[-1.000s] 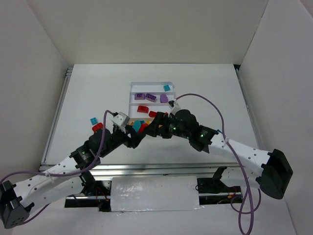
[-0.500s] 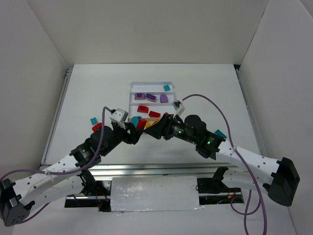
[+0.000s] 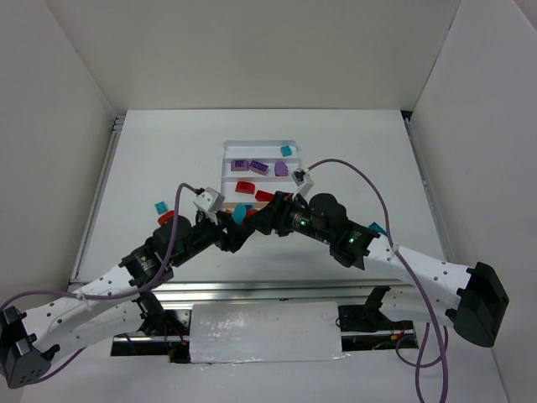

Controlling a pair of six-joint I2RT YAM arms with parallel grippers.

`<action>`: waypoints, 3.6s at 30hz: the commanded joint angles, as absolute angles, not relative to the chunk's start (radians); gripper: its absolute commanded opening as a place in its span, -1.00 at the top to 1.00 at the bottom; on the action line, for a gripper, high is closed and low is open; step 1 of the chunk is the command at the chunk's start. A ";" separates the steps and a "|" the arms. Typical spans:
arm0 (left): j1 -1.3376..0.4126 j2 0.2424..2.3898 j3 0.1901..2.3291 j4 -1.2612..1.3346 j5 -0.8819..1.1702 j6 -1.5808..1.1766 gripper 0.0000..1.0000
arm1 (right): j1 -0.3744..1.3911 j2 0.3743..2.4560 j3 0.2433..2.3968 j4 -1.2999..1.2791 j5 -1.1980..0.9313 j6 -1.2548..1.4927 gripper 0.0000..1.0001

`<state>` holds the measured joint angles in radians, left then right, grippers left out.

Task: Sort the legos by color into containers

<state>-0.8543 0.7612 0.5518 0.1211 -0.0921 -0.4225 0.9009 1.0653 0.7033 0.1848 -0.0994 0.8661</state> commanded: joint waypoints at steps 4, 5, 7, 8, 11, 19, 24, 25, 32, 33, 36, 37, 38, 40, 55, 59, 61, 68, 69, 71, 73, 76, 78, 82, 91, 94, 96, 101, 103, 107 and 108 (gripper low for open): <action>-0.859 0.790 0.566 0.228 0.043 -0.410 1.00 | 0.908 1.114 0.790 0.224 -0.084 0.845 -0.37; -0.859 0.796 0.566 0.232 0.058 -0.407 0.96 | 0.907 1.118 0.790 0.230 -0.084 0.844 -0.27; -0.861 0.814 0.571 0.233 0.078 -0.399 0.89 | 0.907 1.135 0.801 0.238 -0.101 0.832 0.12; -0.862 0.816 0.572 0.227 0.077 -0.402 0.81 | 0.907 1.141 0.804 0.236 -0.106 0.827 0.35; -0.862 0.805 0.577 0.210 0.058 -0.399 0.26 | 0.907 1.140 0.792 0.255 -0.109 0.824 1.00; -0.862 0.719 0.597 0.127 0.005 -0.408 -0.99 | 0.845 1.066 0.684 0.417 -0.335 0.712 1.00; -0.864 0.704 0.710 0.003 0.137 -0.419 -0.99 | 0.709 1.017 0.623 0.515 -0.694 0.565 1.00; -0.862 0.703 0.731 -0.001 0.176 -0.420 -0.99 | 0.690 1.008 0.603 0.531 -0.791 0.557 1.00; -0.864 0.733 0.750 0.023 0.434 -0.420 -0.99 | 0.643 0.951 0.591 0.598 -1.080 0.514 1.00; -0.864 0.742 0.750 0.032 0.449 -0.426 -0.99 | 0.643 0.951 0.591 0.607 -1.088 0.520 1.00; -0.864 0.796 0.744 0.063 0.489 -0.442 -0.92 | 0.646 0.951 0.589 0.615 -1.095 0.528 1.00; -0.864 0.827 0.747 0.072 0.506 -0.446 -0.89 | 0.647 0.953 0.591 0.614 -1.101 0.525 1.00; -0.864 0.840 0.749 0.075 0.517 -0.448 -0.85 | 0.647 0.954 0.592 0.614 -1.101 0.528 1.00; -0.864 0.871 0.753 0.089 0.535 -0.452 -0.65 | 0.652 0.957 0.594 0.615 -1.104 0.526 1.00; -0.864 0.822 0.756 0.086 0.474 -0.448 1.00 | 0.658 0.943 0.565 0.634 -1.121 0.528 -0.14; -0.864 0.816 0.755 0.087 0.474 -0.451 1.00 | 0.658 0.942 0.563 0.637 -1.123 0.526 0.86; -0.864 0.815 0.753 0.089 0.469 -0.456 1.00 | 0.657 0.942 0.563 0.624 -1.117 0.520 1.00; -0.861 0.707 0.778 -0.052 0.122 -0.480 1.00 | 0.575 0.933 0.537 0.532 -1.080 0.463 1.00; -0.859 0.690 0.796 -0.079 0.074 -0.486 1.00 | 0.557 0.934 0.525 0.534 -1.068 0.481 1.00; -0.851 0.654 0.818 -0.130 0.006 -0.495 1.00 | 0.520 0.953 0.512 0.546 -1.051 0.502 1.00; -0.850 0.621 0.842 -0.187 -0.070 -0.508 1.00 | 0.512 0.980 0.515 0.529 -0.982 0.503 1.00; -0.848 0.586 0.859 -0.262 -0.242 -0.558 1.00 | 0.515 1.041 0.563 0.419 -0.747 0.508 1.00; -0.848 0.581 0.880 -0.328 -0.366 -0.595 1.00 | 0.529 1.095 0.674 0.188 -0.457 0.550 1.00; -0.845 0.635 0.919 -0.497 -0.558 -0.644 1.00 | 0.561 1.296 0.817 -0.032 0.018 0.663 1.00; -0.841 0.623 0.877 -0.454 -0.483 -0.598 1.00 | 0.578 1.640 1.121 -0.202 0.356 0.715 0.93; -0.842 0.643 0.876 -0.439 -0.424 -0.575 1.00 | 0.581 1.736 1.204 -0.221 0.371 0.696 0.90; -0.841 0.658 0.870 -0.431 -0.394 -0.571 1.00 | 0.580 1.793 1.249 -0.232 0.390 0.692 0.87; -0.841 0.664 0.839 -0.402 -0.376 -0.574 1.00 | 0.577 1.862 1.302 -0.241 0.387 0.680 0.46; -0.841 0.678 0.831 -0.388 -0.373 -0.586 1.00 | 0.578 1.836 1.289 -0.230 0.374 0.680 -0.22; -0.841 0.707 0.828 -0.380 -0.418 -0.626 1.00 | 0.580 1.789 1.263 -0.222 0.376 0.680 -0.38; -0.841 0.718 0.830 -0.379 -0.435 -0.636 1.00 | 0.580 1.766 1.262 -0.230 0.376 0.678 -0.44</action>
